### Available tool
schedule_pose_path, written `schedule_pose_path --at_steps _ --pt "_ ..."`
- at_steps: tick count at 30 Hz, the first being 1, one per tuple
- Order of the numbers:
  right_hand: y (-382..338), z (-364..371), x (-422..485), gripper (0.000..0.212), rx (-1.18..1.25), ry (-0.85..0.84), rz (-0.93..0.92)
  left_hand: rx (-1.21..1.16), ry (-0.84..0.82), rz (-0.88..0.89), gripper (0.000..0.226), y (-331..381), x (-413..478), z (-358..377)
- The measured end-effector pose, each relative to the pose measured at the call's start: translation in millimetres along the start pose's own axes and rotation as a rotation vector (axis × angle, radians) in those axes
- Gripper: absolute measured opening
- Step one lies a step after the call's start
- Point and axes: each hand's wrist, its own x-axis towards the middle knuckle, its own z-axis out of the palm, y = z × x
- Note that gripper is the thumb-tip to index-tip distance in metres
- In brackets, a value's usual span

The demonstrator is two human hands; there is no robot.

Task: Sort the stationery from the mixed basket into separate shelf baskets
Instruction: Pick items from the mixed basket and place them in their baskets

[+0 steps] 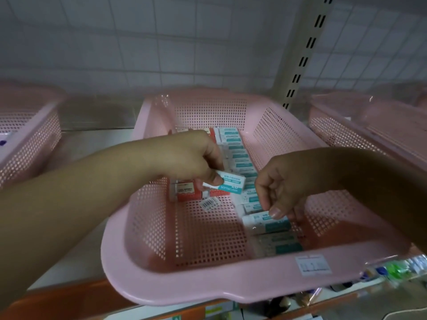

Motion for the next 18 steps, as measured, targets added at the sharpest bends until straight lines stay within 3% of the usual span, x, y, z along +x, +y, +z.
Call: schedule_pose_path --at_steps 8,13,18 --pt "-1 2 0 0.015 -0.107 0.042 0.011 -0.097 -0.033 0.004 0.010 -1 0 0" --pt "-3 -2 -2 0.011 0.022 0.357 -0.099 -0.260 -0.035 0.022 0.010 -1 -2 -1" --pt "-11 1 -9 0.005 0.139 0.525 -0.264 -0.352 -0.041 0.070 0.012 4 -6 -1"
